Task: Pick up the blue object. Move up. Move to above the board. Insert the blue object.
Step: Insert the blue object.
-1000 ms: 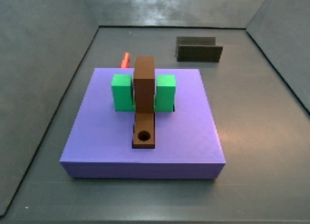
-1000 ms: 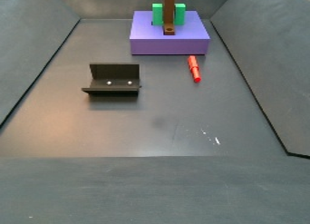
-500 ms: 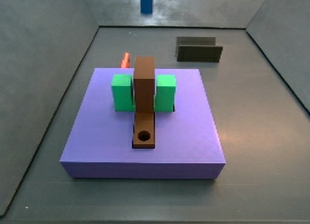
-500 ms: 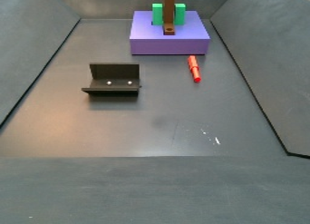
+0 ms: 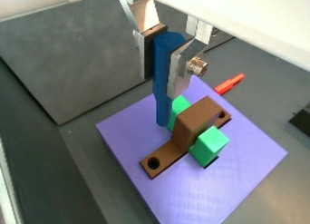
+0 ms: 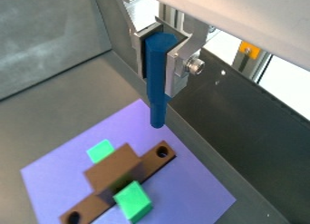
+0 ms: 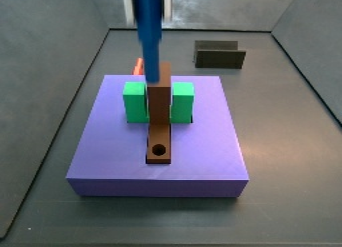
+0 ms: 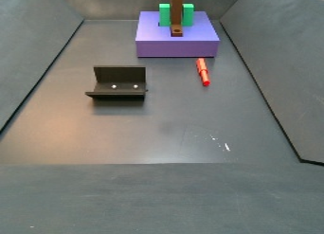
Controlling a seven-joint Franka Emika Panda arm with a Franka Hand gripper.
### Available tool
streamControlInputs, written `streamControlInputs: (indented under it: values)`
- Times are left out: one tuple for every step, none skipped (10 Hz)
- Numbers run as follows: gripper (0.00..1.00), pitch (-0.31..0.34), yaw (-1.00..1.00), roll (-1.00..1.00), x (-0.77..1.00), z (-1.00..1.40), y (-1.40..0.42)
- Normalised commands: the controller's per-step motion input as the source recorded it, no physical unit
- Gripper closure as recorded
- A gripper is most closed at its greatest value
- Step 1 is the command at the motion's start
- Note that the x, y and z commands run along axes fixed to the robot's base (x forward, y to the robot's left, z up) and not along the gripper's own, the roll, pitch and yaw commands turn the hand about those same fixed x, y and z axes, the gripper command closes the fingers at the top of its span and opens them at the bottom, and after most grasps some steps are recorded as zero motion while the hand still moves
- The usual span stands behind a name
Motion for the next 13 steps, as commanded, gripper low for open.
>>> streamControlInputs:
  values:
    - [1.00,-0.106,0.08,0.01,0.07,-0.70,0.00]
    - [1.00,-0.130,0.02,0.00,0.00,-0.75,0.06]
    - [1.00,-0.157,0.00,0.00,-0.06,-0.70,0.00]
    - [1.00,-0.137,0.00,-0.06,0.00,-0.59,0.00]
    - [1.00,-0.124,0.00,-0.07,0.00,-0.53,0.00]
    - [1.00,-0.111,0.00,-0.06,-0.09,-0.44,-0.02]
    - [1.00,-0.059,0.00,0.00,0.00,-0.36,-0.09]
    - [1.00,-0.014,0.00,0.00,0.03,-0.27,-0.15]
    - [1.00,0.000,0.01,0.00,0.04,-0.19,-0.16]
    - [1.00,0.000,0.06,0.00,0.08,-0.17,-0.01]
    - [1.00,0.000,0.15,0.00,0.11,-0.17,0.00]
    - [1.00,0.019,0.12,0.15,0.15,-0.14,-0.03]
    - [1.00,0.037,0.10,0.20,0.16,-0.15,-0.08]
